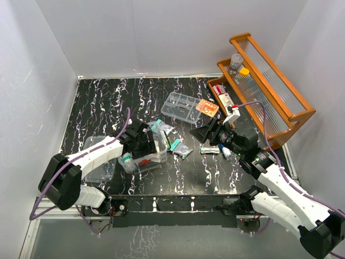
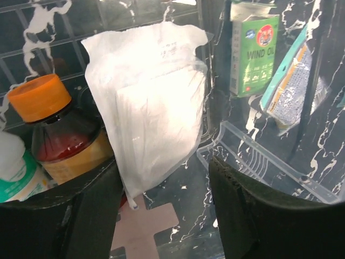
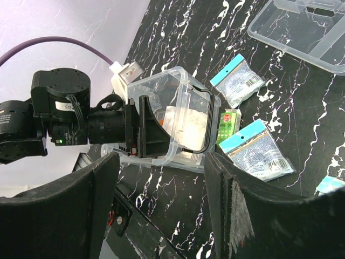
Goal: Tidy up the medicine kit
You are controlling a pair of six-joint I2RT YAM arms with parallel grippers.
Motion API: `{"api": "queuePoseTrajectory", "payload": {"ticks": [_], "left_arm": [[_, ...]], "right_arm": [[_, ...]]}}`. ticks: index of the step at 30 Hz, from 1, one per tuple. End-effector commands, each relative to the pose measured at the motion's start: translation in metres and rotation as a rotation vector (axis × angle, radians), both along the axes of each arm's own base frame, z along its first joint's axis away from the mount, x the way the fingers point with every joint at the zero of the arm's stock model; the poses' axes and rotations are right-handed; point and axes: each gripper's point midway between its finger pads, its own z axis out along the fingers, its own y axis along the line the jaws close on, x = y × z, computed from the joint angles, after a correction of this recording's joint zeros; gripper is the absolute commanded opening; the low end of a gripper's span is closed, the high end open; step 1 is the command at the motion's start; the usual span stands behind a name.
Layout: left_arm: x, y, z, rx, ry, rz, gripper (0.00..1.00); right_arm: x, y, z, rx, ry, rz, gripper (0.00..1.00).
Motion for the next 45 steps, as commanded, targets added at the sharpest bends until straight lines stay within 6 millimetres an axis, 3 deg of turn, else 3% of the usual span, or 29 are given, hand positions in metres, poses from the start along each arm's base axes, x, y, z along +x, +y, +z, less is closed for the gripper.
{"api": "queuePoseTrajectory", "payload": {"ticks": [1,8,11,17,26,38,45], "left_arm": [[-0.001,0.014,0.011,0.074,0.000,0.009,0.63],[-0.003,0.028,0.010,0.150,-0.002,-0.006,0.63],[-0.003,0.025,0.007,0.141,0.003,-0.022,0.62],[0.001,0.013,-0.001,0.108,0.016,-0.049,0.46],[0.043,0.014,0.018,0.175,-0.149,-0.046,0.47],[0.073,0.019,-0.008,0.274,-0.321,0.018,0.42],[0.055,0.018,-0.030,0.354,-0.261,-0.012,0.29]], "right_arm": [[0.005,-0.002,0.029,0.029,-0.084,-0.018,0.62],[0.009,-0.003,0.024,0.014,-0.073,-0.033,0.62],[0.012,-0.004,0.022,0.005,-0.073,-0.046,0.62],[0.015,-0.004,0.018,-0.014,-0.068,-0.050,0.62],[0.019,-0.003,0.012,-0.033,-0.065,-0.049,0.62],[0.019,-0.004,0.000,-0.043,-0.049,-0.053,0.62],[0.019,-0.005,-0.015,-0.064,-0.017,-0.059,0.62]]}}
